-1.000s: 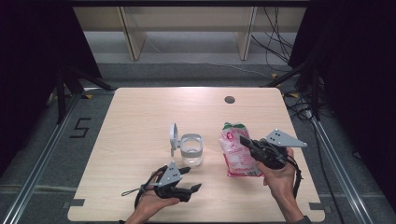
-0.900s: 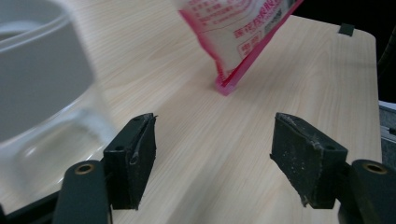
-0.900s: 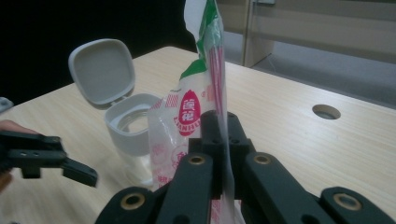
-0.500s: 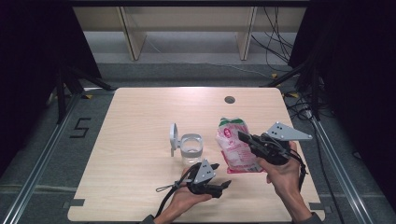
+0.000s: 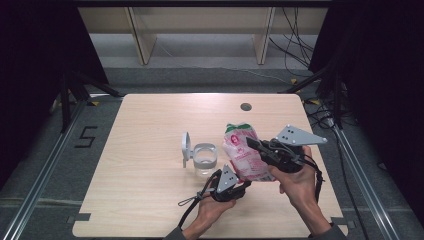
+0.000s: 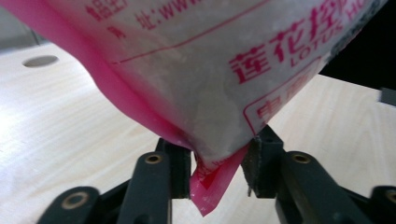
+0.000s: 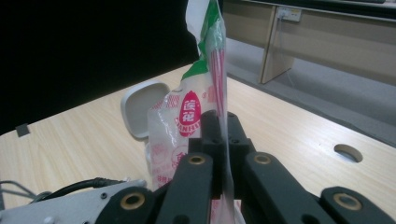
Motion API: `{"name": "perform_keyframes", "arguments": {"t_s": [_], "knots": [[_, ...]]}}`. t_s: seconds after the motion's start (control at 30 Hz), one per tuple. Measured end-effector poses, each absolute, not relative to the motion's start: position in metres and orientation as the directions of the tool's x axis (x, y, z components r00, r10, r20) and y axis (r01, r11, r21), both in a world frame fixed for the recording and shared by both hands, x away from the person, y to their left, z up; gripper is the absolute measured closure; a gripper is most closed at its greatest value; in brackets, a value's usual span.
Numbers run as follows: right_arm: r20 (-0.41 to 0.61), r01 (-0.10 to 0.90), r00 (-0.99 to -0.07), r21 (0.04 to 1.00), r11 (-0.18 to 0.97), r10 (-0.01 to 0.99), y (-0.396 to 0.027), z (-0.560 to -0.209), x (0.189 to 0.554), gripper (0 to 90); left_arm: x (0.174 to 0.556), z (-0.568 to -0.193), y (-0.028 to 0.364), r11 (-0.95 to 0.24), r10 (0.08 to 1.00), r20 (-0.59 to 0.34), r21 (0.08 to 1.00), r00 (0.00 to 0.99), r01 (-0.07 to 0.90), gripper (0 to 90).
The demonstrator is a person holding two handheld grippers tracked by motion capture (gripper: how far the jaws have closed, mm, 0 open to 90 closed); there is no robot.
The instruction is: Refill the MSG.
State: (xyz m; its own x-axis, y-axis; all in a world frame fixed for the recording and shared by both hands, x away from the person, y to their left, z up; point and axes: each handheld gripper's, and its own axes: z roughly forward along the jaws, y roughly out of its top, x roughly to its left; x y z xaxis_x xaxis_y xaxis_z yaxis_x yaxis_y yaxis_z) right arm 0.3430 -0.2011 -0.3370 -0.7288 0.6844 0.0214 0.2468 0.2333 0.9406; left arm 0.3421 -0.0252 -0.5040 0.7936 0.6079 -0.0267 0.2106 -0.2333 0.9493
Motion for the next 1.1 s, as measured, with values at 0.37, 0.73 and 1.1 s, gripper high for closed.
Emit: {"name": "perform_keyframes", "arguments": {"t_s": [0.37, 0.73, 1.1], "knots": [[-0.006, 0.243, -0.726, 0.934, 0.264, 0.688, -0.192, -0.33, 0.354, 90.0, 0.337, -0.506, -0.026, -0.148, 0.624, -0.083, 0.964, 0.777, 0.221, 70.5], [-0.007, 0.262, -0.742, 0.917, 0.299, 0.671, -0.177, -0.32, 0.368, 90.0, 0.333, -0.502, -0.031, -0.104, 0.64, -0.102, 0.971, 0.761, 0.217, 71.3], [-0.001, 0.294, -0.735, 0.901, 0.32, 0.678, -0.168, -0.317, 0.377, 90.0, 0.34, -0.503, -0.035, -0.061, 0.645, -0.139, 0.971, 0.752, 0.231, 71.4]]}}
